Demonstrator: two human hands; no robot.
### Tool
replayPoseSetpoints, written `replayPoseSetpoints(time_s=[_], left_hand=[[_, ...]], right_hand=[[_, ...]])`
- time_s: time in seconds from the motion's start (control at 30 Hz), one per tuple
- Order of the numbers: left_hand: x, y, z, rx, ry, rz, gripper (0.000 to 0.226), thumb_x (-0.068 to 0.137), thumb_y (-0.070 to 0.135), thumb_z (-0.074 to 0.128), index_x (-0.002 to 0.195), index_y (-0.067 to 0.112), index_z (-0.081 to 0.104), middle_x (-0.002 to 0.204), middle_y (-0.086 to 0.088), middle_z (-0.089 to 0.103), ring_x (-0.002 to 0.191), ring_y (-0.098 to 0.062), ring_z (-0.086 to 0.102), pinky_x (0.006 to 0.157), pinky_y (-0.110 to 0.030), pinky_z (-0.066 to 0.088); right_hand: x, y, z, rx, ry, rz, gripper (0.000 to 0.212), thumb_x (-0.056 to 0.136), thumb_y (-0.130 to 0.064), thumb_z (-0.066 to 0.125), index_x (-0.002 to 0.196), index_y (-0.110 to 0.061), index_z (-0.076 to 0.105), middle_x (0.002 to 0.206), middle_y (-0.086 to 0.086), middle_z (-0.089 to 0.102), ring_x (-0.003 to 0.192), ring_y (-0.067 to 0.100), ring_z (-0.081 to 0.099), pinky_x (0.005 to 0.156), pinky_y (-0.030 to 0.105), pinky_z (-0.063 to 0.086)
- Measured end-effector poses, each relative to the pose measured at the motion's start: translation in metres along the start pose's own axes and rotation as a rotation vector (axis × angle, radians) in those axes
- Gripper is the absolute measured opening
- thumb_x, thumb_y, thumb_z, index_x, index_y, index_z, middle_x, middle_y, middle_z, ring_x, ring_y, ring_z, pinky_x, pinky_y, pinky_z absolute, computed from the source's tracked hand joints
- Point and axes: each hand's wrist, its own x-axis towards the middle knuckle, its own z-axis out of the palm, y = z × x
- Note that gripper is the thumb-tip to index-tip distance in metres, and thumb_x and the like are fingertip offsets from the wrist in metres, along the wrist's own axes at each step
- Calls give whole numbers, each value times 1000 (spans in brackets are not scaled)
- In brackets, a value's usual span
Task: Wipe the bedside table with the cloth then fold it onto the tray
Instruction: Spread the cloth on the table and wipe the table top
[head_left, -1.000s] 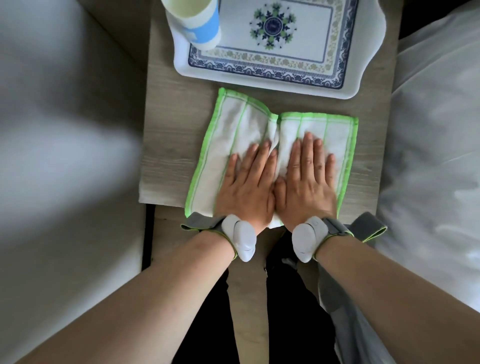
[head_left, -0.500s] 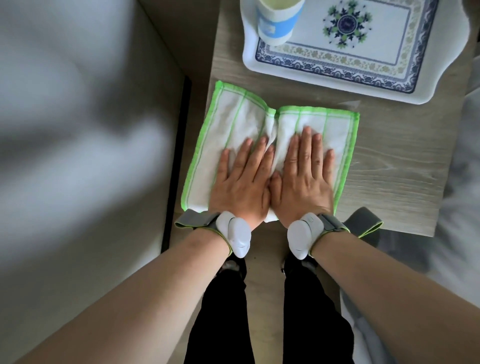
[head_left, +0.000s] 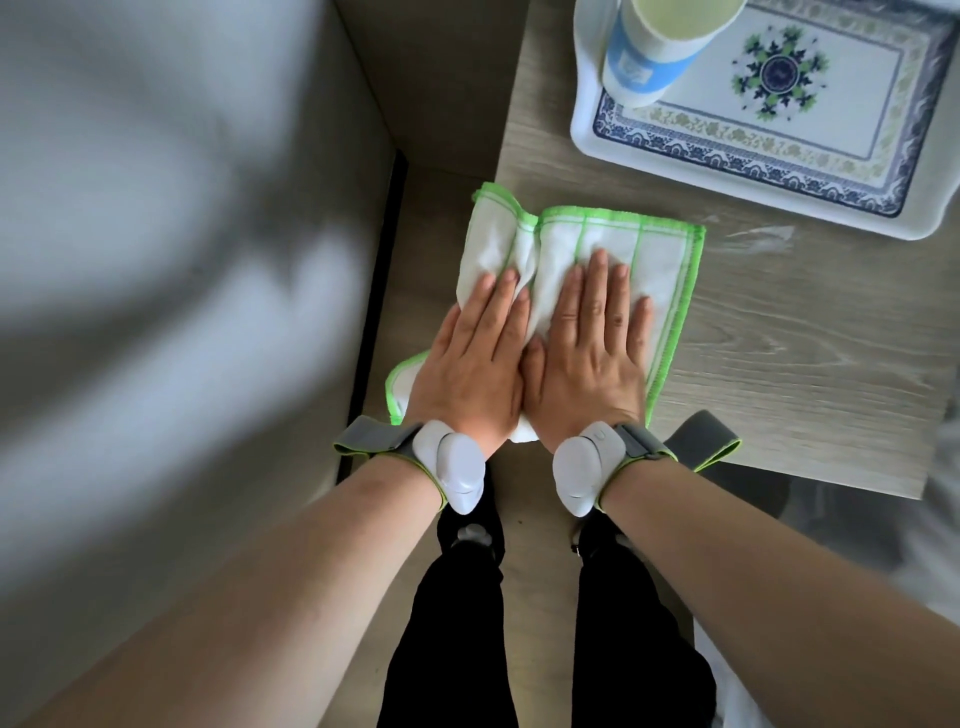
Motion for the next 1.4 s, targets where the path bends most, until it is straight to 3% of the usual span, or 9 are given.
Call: replayPoseSetpoints(time_s=[0.23, 0.43, 0.6, 0.77, 0.97, 1.13, 1.4], left_hand=[[5, -17, -9, -84, -89, -16, 50, 98, 13, 28, 141, -4, 10, 154, -20, 6, 144, -30, 2, 116, -25, -2], [8, -23, -6, -193, -127, -51, 52, 99, 8, 25, 143, 3, -2, 156, -13, -6, 144, -20, -6, 113, -17, -9], [15, -37, -8, -100, -108, -44, 54, 97, 5, 25, 142, -3, -3, 155, -19, -6, 144, -25, -9, 113, -20, -14], [28, -46, -18, -133, -96, -99, 54, 97, 6, 34, 141, -8, 5, 153, -25, 2, 144, -31, 1, 119, -34, 6], [26, -46, -24, -171, -104, -99, 60, 93, 11, 41, 143, -3, 9, 155, -21, 7, 144, -30, 5, 116, -32, 2], [20, -42, -20, -215, -89, -139, 56, 92, 2, 40, 142, -2, 16, 154, -18, 12, 143, -27, 14, 114, -30, 18], [-14, -47, -16, -199, -194, -108, 60, 87, -1, 41, 143, 6, 20, 154, -11, 19, 141, -21, 23, 113, -33, 26]], right_hand=[[14, -25, -1, -22, -36, -37, 67, 90, -37, 14, 146, -2, 3, 156, 17, 3, 144, 32, -1, 116, 47, -7], [20, -31, -3, -61, -75, -65, 64, 94, -35, 16, 145, -1, -3, 156, 17, -2, 144, 32, -5, 115, 47, -10], [33, -43, -3, -61, -68, -93, 62, 96, -33, 17, 146, -1, -2, 156, 18, -2, 144, 32, -5, 116, 48, -8], [49, -54, -4, -31, -56, -105, 60, 95, -33, 13, 147, -4, 0, 157, 16, -1, 145, 31, -4, 115, 47, -9], [51, -56, -3, -19, -40, -94, 59, 97, -34, 14, 147, -7, 3, 157, 13, 0, 145, 30, -3, 116, 47, -6], [50, -55, -6, -16, -49, -123, 62, 91, -38, 6, 148, -12, 7, 158, 12, 2, 145, 31, -1, 115, 50, -5], [17, -56, 6, -81, -82, -234, 60, 93, -31, 26, 147, -8, 12, 158, 11, 1, 145, 31, -1, 114, 49, -6]])
